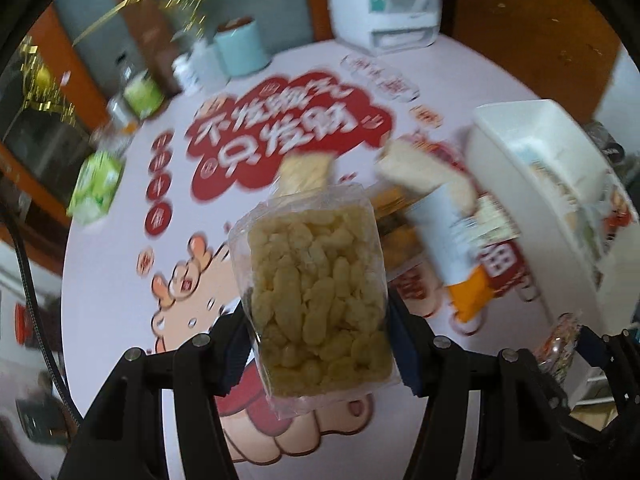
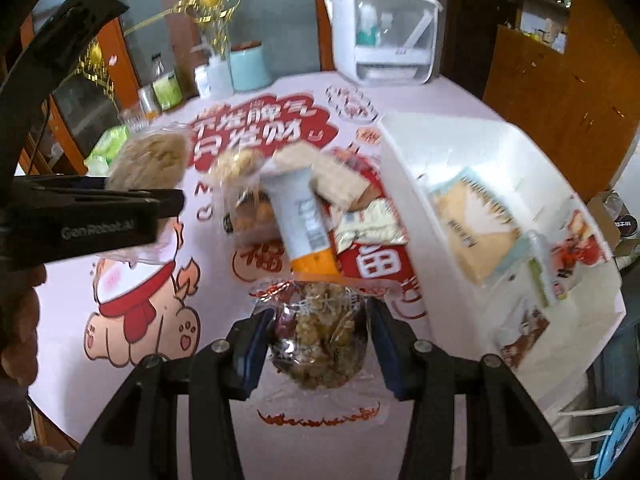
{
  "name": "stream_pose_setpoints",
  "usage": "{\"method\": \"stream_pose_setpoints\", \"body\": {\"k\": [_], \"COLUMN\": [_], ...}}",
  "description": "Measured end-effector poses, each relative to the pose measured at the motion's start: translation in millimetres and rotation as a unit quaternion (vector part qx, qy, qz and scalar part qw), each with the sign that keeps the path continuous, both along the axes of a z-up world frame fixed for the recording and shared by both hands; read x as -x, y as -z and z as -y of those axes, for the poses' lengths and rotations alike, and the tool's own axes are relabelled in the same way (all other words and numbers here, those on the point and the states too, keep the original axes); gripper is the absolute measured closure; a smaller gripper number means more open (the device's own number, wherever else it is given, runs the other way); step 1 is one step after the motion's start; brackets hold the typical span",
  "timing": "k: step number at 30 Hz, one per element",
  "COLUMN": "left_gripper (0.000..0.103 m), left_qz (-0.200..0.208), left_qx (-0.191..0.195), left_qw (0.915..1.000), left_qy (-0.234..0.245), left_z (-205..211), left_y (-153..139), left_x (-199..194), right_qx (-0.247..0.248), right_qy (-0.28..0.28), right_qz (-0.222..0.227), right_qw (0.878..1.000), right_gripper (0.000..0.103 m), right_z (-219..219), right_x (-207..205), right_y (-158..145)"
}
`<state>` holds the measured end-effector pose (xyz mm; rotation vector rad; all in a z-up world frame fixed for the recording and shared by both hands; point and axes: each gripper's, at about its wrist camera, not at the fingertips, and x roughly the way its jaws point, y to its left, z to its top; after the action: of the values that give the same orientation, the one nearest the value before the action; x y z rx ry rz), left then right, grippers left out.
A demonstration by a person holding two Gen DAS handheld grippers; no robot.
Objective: Organize snacks
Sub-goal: 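Carry the puffed-snack box and nut-candy bag into the white tray and release both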
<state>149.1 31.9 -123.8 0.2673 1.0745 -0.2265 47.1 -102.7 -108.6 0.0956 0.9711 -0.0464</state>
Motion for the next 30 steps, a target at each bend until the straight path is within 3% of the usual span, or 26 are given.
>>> {"method": "stream_pose_setpoints", "body": {"k": [7, 14, 30], "left_gripper": [0.043, 0.043, 0.043], "left_qz": [0.044, 0.062, 0.074], "left_qx": [0.009, 0.012, -0.016], "left_qw": [0.9976, 0.9949, 0.9912], "left_qy": [0.053, 0.079, 0.109], "left_z": [52.1, 103.5, 211.4], "left_y": [-39.2, -58.6, -63.9], "left_x": [12.7, 14.2, 8.2], "right_qx": [-0.01, -0.008, -0.019], "right_qy": [0.037, 0.075, 0.137], "right_qz": [0.046, 0.059, 0.068], "right_qw": [0.998, 0.995, 0.988], "right_gripper": [0.055, 0.055, 0.055], "right_z": [41.8, 85.7, 183.0], "right_x": [10.8, 14.9, 11.4], "right_y": [-33.1, -41.0, -38.4]}}
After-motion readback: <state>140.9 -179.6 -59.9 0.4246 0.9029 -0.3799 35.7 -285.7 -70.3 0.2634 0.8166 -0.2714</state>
